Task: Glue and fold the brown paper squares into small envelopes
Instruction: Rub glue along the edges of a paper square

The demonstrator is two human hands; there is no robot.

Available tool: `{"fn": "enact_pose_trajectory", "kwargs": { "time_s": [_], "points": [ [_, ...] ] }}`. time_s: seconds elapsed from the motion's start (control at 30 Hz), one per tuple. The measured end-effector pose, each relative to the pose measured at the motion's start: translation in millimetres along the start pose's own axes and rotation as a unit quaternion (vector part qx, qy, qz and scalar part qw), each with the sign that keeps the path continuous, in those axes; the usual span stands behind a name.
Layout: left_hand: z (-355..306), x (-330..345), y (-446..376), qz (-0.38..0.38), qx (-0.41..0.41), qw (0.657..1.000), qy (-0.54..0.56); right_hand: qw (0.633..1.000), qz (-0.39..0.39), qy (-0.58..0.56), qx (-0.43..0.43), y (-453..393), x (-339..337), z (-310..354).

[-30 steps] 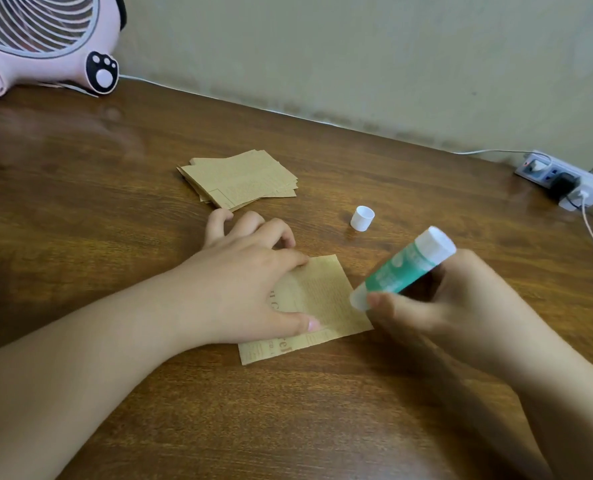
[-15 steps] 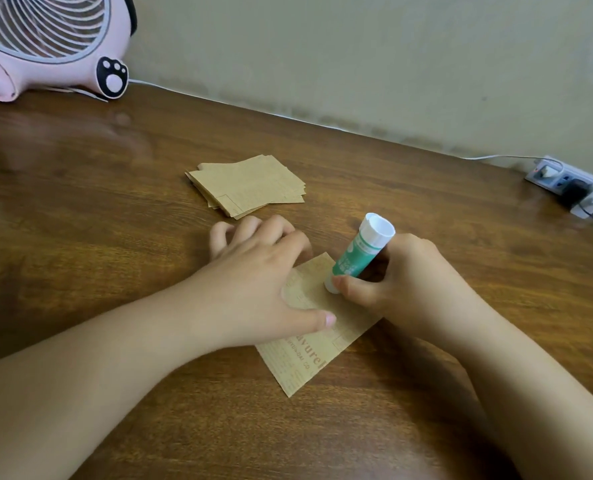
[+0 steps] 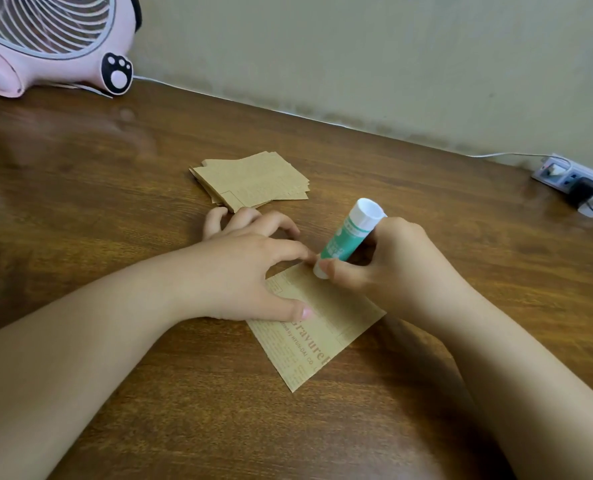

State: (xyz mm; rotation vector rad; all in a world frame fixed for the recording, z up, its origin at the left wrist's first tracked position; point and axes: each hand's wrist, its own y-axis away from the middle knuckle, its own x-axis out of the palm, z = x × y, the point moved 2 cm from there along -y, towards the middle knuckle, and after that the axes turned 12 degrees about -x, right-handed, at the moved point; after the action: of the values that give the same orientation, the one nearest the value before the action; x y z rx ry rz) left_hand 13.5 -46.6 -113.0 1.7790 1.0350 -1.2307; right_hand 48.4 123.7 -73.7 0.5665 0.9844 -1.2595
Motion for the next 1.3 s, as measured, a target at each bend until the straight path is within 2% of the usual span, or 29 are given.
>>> {"fn": "enact_pose_trajectory", "kwargs": {
  "time_s": [0.3,0.53,0.73,0.97,1.13,1.3],
  "points": [
    [2,1,0,0.004,-0.01,1.0,0.013,0.999,0.029,0.026,-0.033,6,0,1],
    [2,0,-1,0.012,-0.007,1.0,0.026,0.998,0.045,0.04,-0.018,32,-11,-2],
    [1,0,1,0.02,-0.013,0.999,0.029,0.997,0.076,0.002,0.005,53,-18,-6],
    [1,1,0,0.021,-0.007,0.999,0.04,0.984,-0.004,-0.174,0.022,53,-21,-9],
    [1,1,0,0.019,-0.009,0.999,0.033,0.983,-0.016,-0.185,0.014,34,-13,-6],
    [1,1,-1,0.013,-0.009,1.0,0.024,0.991,-0.008,-0.135,0.006,16,0,-5]
  ]
}}
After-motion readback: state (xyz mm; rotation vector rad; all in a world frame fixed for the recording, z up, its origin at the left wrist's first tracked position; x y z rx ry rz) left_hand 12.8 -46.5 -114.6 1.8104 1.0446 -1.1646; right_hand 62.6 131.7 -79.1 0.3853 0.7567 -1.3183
